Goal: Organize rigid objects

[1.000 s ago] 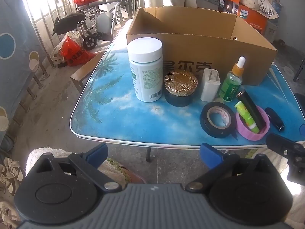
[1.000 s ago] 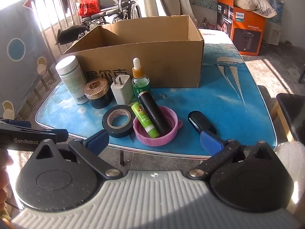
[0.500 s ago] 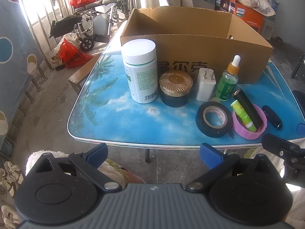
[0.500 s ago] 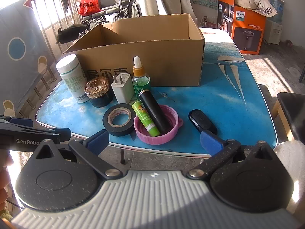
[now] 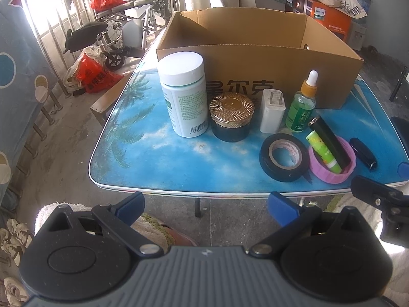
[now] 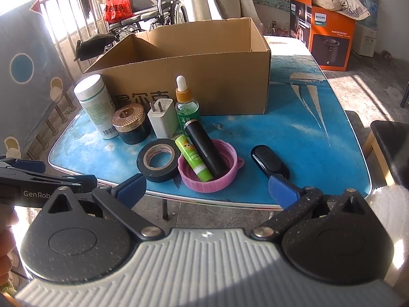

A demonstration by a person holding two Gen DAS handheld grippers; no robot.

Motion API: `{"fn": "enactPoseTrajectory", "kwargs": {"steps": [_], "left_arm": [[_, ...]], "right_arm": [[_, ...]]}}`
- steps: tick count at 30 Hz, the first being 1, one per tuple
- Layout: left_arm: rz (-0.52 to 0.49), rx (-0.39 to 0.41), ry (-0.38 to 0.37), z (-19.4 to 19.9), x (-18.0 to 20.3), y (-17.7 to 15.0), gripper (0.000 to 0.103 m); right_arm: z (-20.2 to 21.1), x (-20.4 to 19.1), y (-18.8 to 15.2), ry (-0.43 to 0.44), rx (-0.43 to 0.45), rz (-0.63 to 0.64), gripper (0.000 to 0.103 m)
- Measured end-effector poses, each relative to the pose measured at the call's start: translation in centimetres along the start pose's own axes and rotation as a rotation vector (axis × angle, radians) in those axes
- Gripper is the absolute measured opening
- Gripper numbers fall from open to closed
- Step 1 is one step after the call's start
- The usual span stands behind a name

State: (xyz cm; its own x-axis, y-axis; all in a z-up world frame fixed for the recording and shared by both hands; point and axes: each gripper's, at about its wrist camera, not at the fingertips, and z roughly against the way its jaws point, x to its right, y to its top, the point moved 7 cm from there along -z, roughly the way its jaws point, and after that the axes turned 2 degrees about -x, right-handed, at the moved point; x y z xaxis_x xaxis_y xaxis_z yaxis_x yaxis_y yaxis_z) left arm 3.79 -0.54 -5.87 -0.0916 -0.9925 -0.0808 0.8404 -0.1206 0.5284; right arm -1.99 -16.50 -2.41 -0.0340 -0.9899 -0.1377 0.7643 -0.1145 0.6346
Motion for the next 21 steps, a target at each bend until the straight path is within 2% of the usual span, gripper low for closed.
{"fn": "enactPoseTrajectory", "kwargs": {"steps": [21], "left_arm": [[-0.005, 0.001, 0.004, 0.14, 0.04, -0.24, 0.103]], "right_arm": [[0.16, -0.14, -0.25, 0.007, -0.004, -0.002, 0.102]]}}
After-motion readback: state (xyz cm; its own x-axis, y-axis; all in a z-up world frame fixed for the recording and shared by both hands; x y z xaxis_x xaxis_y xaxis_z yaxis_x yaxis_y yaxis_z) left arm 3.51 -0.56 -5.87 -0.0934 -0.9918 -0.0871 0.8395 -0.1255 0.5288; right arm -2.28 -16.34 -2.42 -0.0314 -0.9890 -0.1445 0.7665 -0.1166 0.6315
